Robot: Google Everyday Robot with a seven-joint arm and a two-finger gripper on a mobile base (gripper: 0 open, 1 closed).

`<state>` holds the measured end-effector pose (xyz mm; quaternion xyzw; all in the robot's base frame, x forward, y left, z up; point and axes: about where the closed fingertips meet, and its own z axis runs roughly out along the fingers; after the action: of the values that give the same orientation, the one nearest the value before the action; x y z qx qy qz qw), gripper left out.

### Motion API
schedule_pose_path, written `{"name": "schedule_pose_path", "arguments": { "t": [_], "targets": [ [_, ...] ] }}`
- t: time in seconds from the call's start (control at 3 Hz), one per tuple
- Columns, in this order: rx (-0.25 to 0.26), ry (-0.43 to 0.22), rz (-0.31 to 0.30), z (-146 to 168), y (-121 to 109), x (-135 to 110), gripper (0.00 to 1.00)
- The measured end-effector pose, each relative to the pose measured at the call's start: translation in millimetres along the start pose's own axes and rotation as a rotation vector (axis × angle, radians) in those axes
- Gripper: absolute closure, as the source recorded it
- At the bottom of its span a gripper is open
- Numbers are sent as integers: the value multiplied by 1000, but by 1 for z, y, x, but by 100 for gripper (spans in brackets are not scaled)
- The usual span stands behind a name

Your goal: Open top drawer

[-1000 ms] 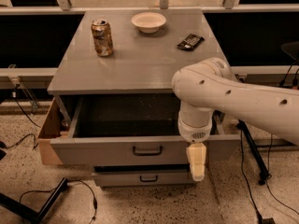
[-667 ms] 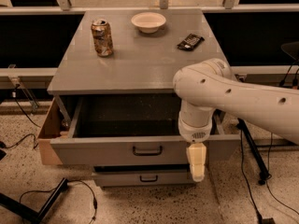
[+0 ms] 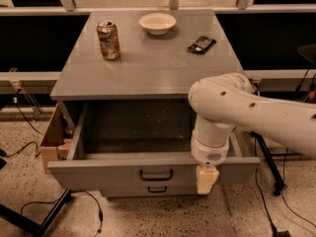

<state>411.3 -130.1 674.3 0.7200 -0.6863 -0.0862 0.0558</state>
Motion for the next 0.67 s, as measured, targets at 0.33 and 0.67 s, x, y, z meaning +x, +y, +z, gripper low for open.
{"name": "schedule_pose_path", "arguments": {
  "t": [0.33, 0.67],
  "targets": [
    [0, 0, 0, -10, 2, 0, 39],
    [0, 0, 0, -10, 2, 0, 14]
  ]
}}
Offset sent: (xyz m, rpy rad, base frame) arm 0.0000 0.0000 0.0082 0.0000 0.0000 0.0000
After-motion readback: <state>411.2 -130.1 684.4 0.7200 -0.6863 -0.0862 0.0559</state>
